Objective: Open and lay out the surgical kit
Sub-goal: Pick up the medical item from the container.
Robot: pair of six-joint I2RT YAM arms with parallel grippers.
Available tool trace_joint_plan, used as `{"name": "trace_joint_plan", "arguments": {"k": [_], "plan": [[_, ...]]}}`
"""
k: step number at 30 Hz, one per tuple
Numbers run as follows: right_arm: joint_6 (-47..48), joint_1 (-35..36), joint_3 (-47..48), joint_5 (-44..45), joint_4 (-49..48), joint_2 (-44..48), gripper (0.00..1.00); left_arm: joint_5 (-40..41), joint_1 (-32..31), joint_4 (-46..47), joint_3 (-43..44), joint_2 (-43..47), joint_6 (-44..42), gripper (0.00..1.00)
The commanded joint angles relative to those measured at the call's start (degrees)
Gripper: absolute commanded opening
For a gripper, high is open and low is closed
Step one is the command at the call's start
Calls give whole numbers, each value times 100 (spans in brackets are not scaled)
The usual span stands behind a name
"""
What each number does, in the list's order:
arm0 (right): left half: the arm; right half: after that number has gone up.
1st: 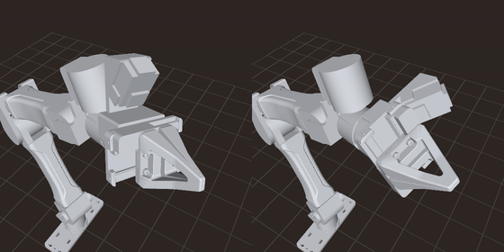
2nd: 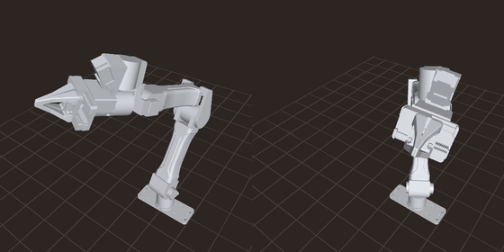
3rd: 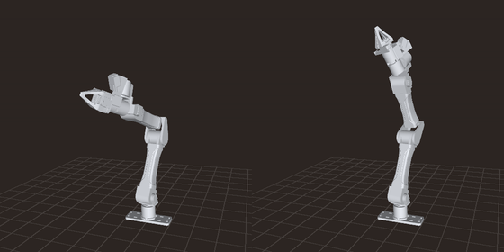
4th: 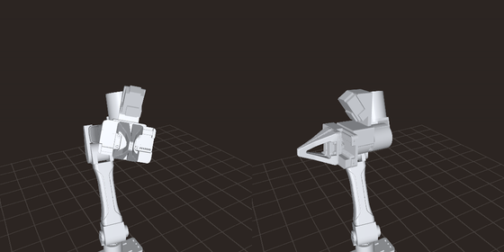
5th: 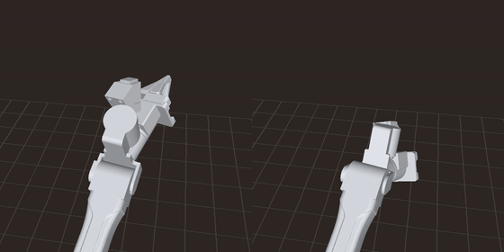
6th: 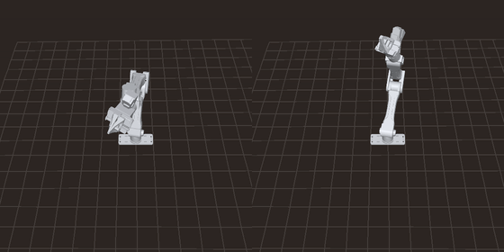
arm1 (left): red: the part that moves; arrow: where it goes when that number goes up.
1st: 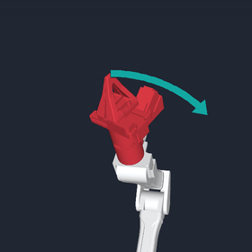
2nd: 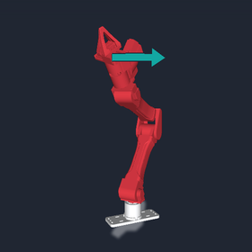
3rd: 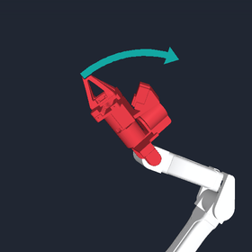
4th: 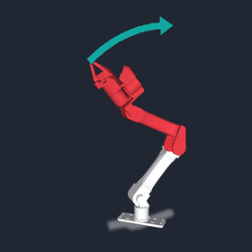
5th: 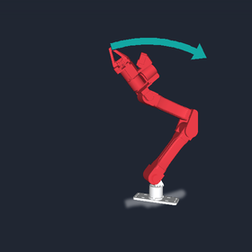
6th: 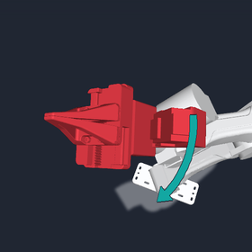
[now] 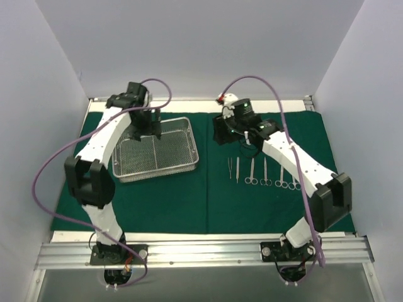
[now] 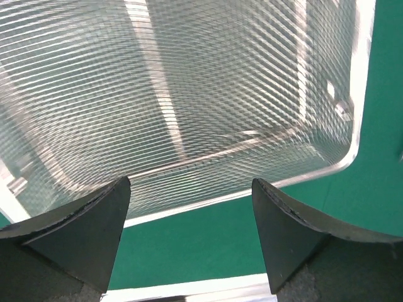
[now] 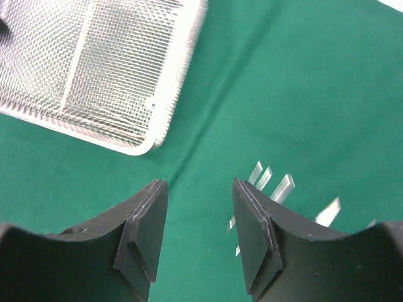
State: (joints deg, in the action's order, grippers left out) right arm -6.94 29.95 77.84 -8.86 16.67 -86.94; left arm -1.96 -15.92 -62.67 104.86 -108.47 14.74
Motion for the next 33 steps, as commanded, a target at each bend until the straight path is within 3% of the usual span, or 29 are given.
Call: {"name": "trace_joint_plan", "arguments": {"k": [1,3,4,5,12,15,21,33], "plan": [[1271,177,704,-1036,-218,-630,47,696,370,203,-114,817,741,87],[2255,501,1275,-1135,72,-1148,50,889,554,81,-211,1046,828,88],[2493,607,1469,-1126,404,-1498,50,1055,773,71,-281,1256,828,99],[2809,808,1749,-1048,512,-1623,50,1100,888,71,-351,1362,820,94],[3583,1407,2243,-634,469,-2345,41,1382,1144,475,-1098,1969,1083,94],[3708,1390,2655,-617,661,-2731,30,1365,1197,695,-1353,2136,1031,94],[4130,1382,2850,-599,777,-3206,28,935,1346,1038,-1881,2497,1065,94],[5439,977,3210,-2013,1716,-3831,23,495,1346,1390,-2690,3033,1119,94]]}}
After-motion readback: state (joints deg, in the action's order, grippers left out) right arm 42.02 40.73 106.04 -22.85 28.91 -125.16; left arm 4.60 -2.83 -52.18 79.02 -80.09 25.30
